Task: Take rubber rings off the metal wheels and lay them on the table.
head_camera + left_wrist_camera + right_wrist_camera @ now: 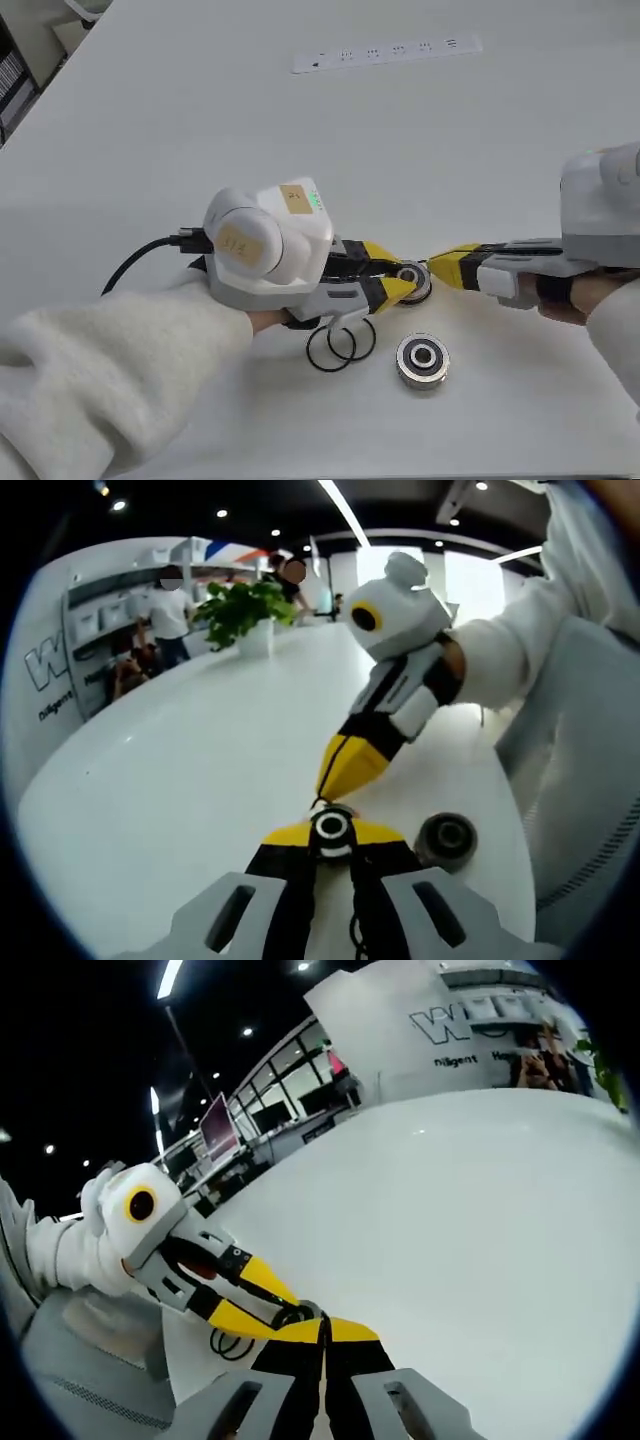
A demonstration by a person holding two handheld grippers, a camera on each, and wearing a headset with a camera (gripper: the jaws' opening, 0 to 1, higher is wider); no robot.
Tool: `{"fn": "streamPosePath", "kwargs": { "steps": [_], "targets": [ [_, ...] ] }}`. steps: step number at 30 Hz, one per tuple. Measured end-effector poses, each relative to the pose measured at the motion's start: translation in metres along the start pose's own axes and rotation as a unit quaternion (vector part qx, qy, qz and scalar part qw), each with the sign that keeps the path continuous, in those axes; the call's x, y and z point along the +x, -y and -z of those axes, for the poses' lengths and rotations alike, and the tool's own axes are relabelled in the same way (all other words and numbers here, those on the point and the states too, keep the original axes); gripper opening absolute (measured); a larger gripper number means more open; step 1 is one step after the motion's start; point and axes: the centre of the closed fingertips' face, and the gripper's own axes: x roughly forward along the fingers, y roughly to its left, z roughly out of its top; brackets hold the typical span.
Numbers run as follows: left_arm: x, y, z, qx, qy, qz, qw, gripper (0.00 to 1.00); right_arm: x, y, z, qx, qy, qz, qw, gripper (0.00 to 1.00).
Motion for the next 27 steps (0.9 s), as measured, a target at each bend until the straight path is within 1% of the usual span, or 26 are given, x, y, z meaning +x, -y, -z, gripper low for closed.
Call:
{"fn": "streamPosePath", "kwargs": {
  "steps": [2,4,6,11,16,19,23,27],
  "targets": [
    [0.0,0.0,0.0,0.002,0.0,0.0,1.0,0.12,0.001,-0.004,-0.001,0.038,0.005,-0.014,0.9992,0.0],
    [0.0,0.0,0.0,0.003,-0.001,0.0,1.0,0.12,0.0,-0.004,-0.001,0.05,0.006,-0.018,0.9986,0.0],
    [0.0,0.0,0.0,0.005,-0.001,0.0,1.0,0.12,0.001,-0.003,-0.001,0.053,0.004,-0.02,0.9984,0.0],
    [0.0,0.0,0.0,0.009,-0.002,0.001,1.0,0.12,0.0,-0.007,-0.001,0.075,0.002,-0.031,0.9967,0.0],
    [0.0,0.0,0.0,0.011,-0.004,0.001,0.9999,0.12,0.0,-0.01,-0.002,0.075,-0.002,-0.034,0.9966,0.0],
    [0.0,-0.001,0.0,0.012,-0.005,0.001,0.9999,0.12,0.001,-0.013,-0.002,0.073,-0.007,-0.043,0.9964,0.0],
    [0.0,-0.001,0.0,0.014,-0.005,0.0,0.9999,0.12,0.002,-0.015,-0.002,0.064,-0.009,-0.04,0.9971,0.0],
    [0.0,-0.001,0.0,0.014,-0.005,0.0,0.9999,0.12,0.002,-0.016,-0.002,0.067,-0.009,-0.044,0.9968,0.0]
  ]
}}
